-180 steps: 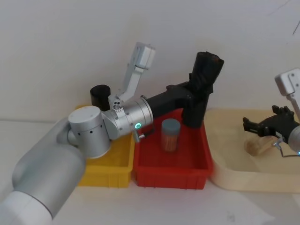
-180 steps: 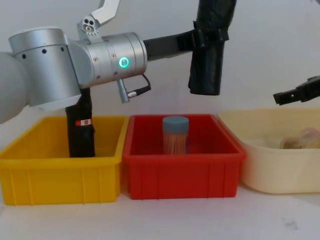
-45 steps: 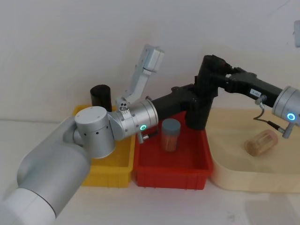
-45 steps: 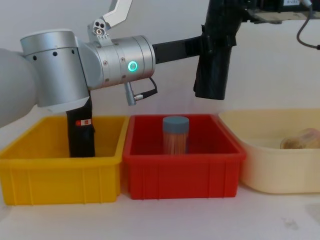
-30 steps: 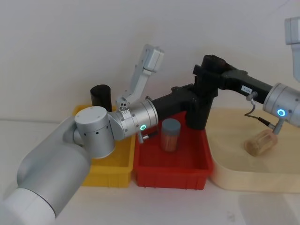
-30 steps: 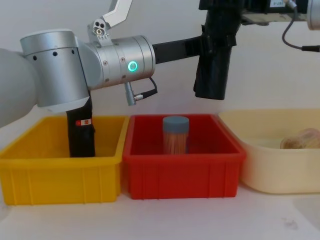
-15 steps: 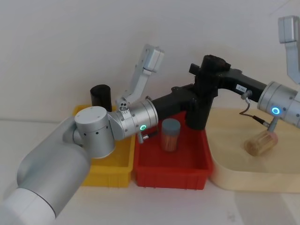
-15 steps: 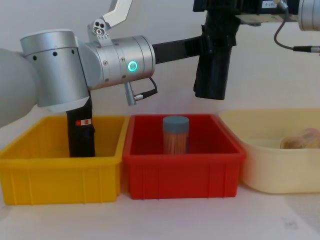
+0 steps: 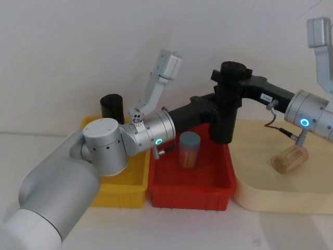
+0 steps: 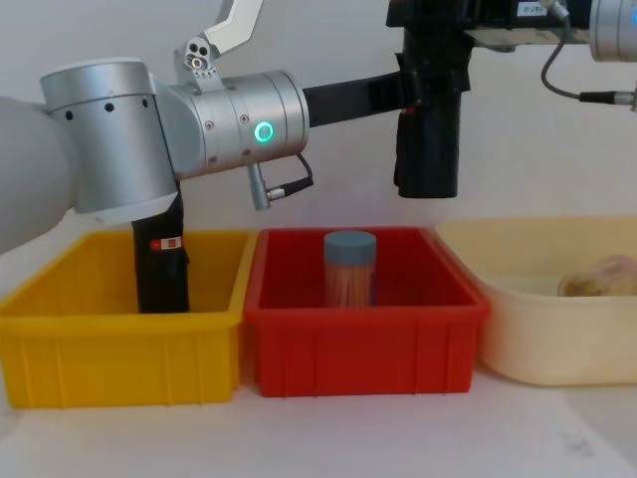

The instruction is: Pick up the garbage bag with the one hand and transfer it to the other hand.

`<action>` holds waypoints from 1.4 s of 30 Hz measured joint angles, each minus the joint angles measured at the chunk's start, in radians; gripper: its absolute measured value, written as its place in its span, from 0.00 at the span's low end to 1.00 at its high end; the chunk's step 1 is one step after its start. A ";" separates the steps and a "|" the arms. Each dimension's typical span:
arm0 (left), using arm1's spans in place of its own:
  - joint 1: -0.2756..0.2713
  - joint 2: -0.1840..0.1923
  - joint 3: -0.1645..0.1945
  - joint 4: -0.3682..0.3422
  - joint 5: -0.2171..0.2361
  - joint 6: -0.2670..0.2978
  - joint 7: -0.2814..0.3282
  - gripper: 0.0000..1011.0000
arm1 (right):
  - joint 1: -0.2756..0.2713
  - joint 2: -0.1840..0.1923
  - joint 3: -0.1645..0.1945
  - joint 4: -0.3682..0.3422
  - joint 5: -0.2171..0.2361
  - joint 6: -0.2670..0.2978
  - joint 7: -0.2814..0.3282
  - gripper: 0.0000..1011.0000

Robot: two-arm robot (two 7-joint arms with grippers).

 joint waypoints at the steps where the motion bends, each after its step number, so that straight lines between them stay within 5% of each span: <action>1: 0.000 0.000 0.000 0.000 0.000 0.000 0.000 0.44 | 0.000 0.000 0.000 0.000 0.000 0.000 0.000 0.54; 16: 0.000 0.000 0.000 0.000 0.000 0.000 0.000 0.44 | -0.001 0.001 -0.003 -0.004 0.002 -0.003 -0.005 0.54; 36: 0.000 0.000 0.000 0.000 0.000 0.000 0.000 0.98 | -0.023 0.009 0.002 -0.045 0.001 -0.009 -0.076 0.54; 42: 0.000 0.000 0.000 0.000 0.000 0.000 0.000 0.99 | -0.030 0.026 -0.002 -0.065 -0.021 -0.010 -0.111 0.54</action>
